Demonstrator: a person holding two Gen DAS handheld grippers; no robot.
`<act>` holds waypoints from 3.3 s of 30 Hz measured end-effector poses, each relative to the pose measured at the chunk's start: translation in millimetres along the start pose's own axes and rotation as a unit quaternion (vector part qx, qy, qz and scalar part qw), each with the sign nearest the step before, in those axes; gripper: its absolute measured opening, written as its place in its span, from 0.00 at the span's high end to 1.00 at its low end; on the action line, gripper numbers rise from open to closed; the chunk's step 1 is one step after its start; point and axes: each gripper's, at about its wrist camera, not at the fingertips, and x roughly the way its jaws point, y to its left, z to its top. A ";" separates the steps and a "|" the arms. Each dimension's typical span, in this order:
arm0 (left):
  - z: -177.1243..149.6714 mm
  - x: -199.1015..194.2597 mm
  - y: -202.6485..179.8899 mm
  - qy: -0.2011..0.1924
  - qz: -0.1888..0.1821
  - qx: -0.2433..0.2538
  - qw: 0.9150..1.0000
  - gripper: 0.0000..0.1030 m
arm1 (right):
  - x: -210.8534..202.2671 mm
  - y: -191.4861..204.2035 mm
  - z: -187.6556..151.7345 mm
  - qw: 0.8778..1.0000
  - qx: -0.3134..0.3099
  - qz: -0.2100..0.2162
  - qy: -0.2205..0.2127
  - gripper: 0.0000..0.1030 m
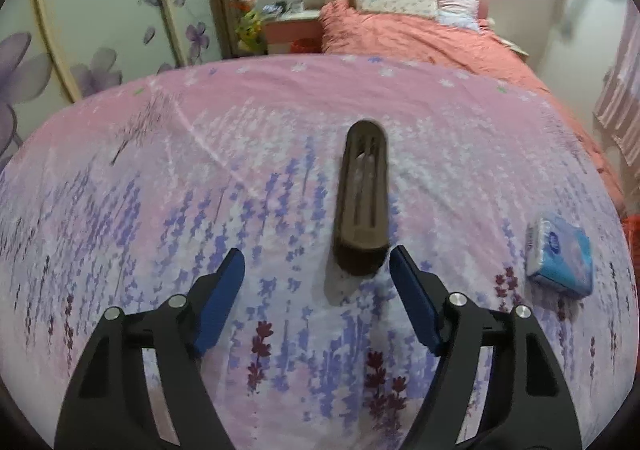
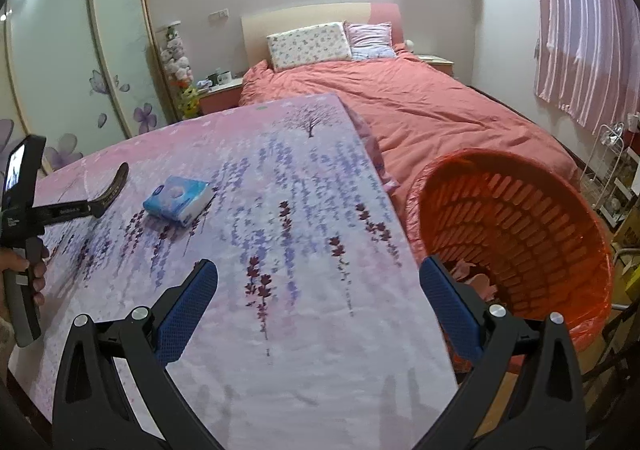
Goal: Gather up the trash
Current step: 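Move back to the bed and grasp the brown hair clip with the left tool, then grasp the blue tissue pack with the right tool while the left tool holds the clip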
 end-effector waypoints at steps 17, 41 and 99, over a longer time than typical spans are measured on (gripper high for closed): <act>14.8 21.1 2.7 0.005 0.017 0.023 1.000 0.66 | 7.7 10.2 1.0 1.000 -0.009 0.013 0.014 0.03; -17.1 1.2 47.5 0.000 0.006 -0.003 1.000 0.59 | 133.4 142.6 61.3 0.967 -0.213 0.084 0.111 0.23; -17.0 -0.6 47.8 -0.004 -0.029 0.009 1.000 0.68 | 79.8 100.7 19.3 0.994 -0.031 0.017 0.099 0.52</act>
